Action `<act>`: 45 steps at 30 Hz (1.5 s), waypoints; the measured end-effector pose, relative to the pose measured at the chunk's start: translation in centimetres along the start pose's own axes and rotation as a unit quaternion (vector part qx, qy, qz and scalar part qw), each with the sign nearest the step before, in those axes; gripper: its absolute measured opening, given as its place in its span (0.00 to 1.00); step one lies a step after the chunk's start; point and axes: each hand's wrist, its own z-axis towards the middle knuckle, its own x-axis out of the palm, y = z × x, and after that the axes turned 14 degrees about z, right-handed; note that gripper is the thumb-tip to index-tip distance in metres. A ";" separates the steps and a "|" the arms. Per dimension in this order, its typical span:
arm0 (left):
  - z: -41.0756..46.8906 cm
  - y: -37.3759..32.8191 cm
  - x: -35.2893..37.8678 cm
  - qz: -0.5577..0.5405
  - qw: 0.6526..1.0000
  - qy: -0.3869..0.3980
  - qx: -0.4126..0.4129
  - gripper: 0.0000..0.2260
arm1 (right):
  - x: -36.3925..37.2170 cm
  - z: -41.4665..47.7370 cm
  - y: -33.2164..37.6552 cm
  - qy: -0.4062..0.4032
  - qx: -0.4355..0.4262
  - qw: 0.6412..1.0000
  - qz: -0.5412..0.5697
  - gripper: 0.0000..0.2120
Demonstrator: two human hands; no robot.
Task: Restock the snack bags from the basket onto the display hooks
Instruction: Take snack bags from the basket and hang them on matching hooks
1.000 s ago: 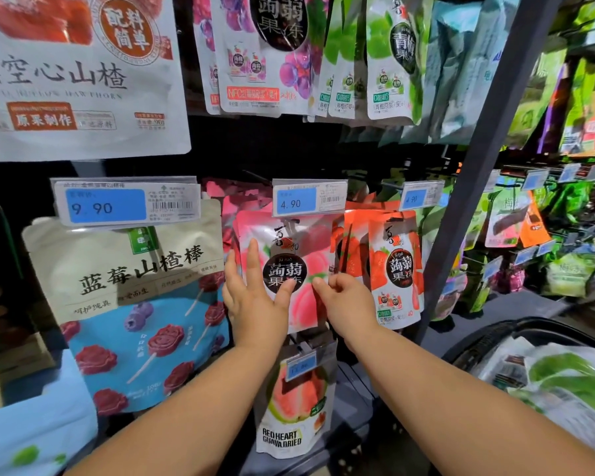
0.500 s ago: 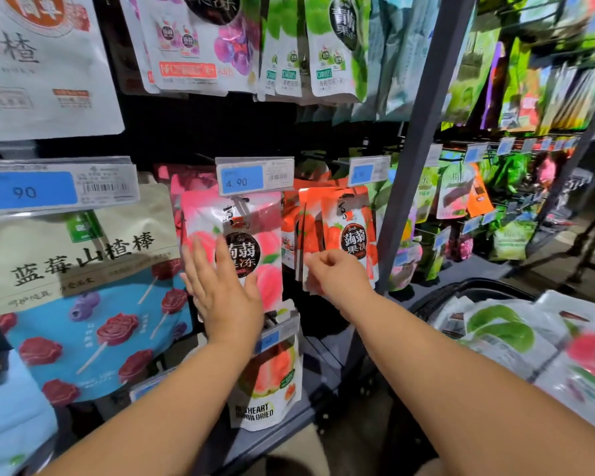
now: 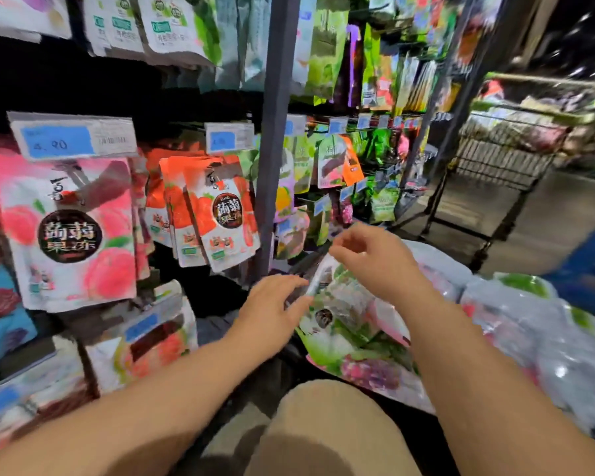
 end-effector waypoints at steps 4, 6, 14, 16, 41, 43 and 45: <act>0.7 -4.2 2.9 -0.018 0.992 0.117 0.047 0.26 | -5.7 -3.5 -3.6 -0.077 0.057 0.994 -0.061 0.04; 0.7 -5.1 3.9 0.018 0.985 0.157 0.073 0.26 | -8.1 -5.5 -5.7 -0.109 0.086 0.986 -0.090 0.06; 0.1 -5.2 4.3 0.123 0.965 0.219 0.080 0.58 | -12.1 -11.8 -10.6 -0.082 0.146 0.963 -0.213 0.30; 0.0 -5.2 4.5 0.128 0.965 0.215 0.084 0.62 | -12.8 -12.3 -11.3 -0.114 0.165 0.960 -0.197 0.36; 0.7 -7.3 2.0 -0.201 0.957 0.195 -0.074 0.16 | -13.3 -4.9 -10.5 -0.401 0.148 0.901 0.079 0.17; 1.1 -7.5 2.1 -0.205 0.956 0.190 -0.092 0.09 | -11.6 -4.3 -10.5 -0.381 0.163 0.904 0.106 0.16; 1.3 -7.9 1.8 -0.212 0.954 0.179 -0.112 0.06 | -9.9 -3.9 -10.6 -0.360 0.173 0.906 0.142 0.16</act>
